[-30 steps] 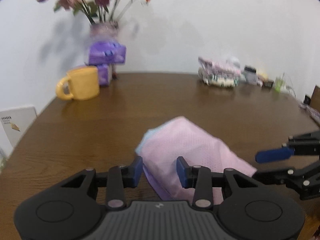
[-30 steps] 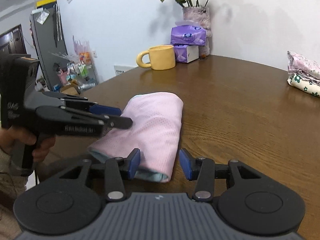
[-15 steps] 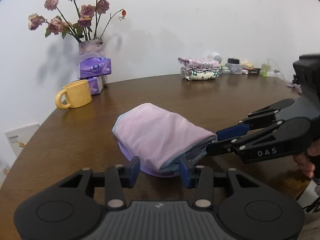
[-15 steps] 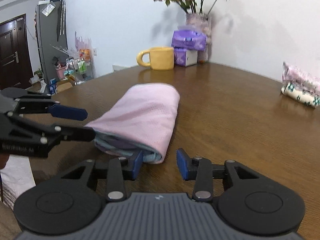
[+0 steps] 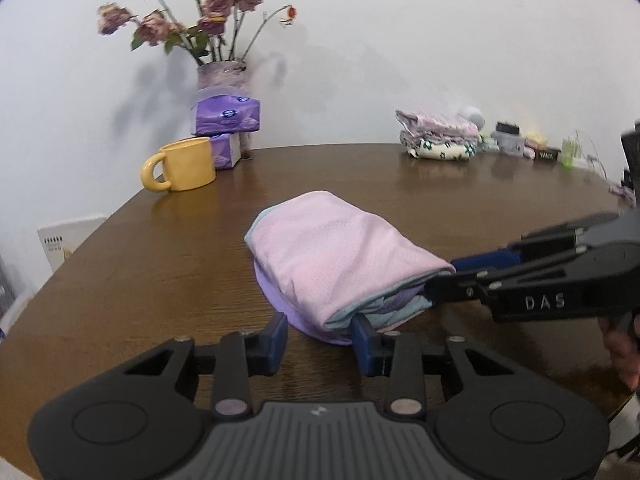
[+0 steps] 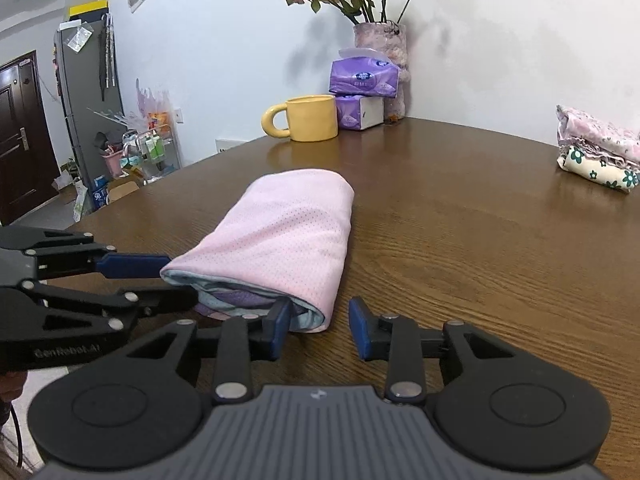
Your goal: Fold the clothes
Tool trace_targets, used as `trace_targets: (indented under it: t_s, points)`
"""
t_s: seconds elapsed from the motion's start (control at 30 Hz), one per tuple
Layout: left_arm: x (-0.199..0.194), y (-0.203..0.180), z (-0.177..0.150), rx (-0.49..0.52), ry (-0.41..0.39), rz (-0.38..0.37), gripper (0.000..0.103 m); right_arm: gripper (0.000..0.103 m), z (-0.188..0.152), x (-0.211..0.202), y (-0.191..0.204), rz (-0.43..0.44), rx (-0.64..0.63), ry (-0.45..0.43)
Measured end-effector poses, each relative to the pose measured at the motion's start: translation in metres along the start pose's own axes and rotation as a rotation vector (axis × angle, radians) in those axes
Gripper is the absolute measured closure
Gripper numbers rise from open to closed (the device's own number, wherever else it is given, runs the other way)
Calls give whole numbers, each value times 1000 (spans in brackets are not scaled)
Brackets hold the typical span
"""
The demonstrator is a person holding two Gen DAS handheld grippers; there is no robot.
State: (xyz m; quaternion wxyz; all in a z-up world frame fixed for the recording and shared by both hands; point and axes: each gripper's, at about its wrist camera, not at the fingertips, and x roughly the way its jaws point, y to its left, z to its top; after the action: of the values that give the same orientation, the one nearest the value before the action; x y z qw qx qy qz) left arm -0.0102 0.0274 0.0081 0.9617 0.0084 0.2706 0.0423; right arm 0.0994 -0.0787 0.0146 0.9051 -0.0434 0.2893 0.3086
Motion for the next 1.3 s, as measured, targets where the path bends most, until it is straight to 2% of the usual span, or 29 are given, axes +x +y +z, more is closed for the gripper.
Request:
trace_targets:
  t_s: [0.13,0.23,0.3,0.53,0.67,0.83,0.9,1.07,1.13,1.3]
  points:
    - [-2,5,1,-44,-7,-8,74,74,0,1,-1,4,11,1]
    - [-3,7,2,-66,-16,-16,77,81,0,2,1,7,6,2]
    - [-5,8,2,-81,-24,-22,78,85,-1,1,4,6,2,-1]
    - [-6,12,2,-125,-21,-29,78,89,-2,1,7,4,15,-15]
    - [-3,12,1,-131,-14,-17,93,93,-3,0,6,17,42,-23]
    - [3,14,0,-138,10,-27,98,95,-5,-1,6,29,57,-28]
    - [3,13,-1,-116,9,-16,99,96,-5,-1,4,31,68,-30]
    - [0,-4,-5,33,-1,42,100,97,-5,0,0,36,106,-27]
    - [0,-8,-6,53,3,43,99,97,-5,1,0,33,106,-26]
    - [-1,-4,-4,18,3,42,92,95,-4,-2,2,24,99,-35]
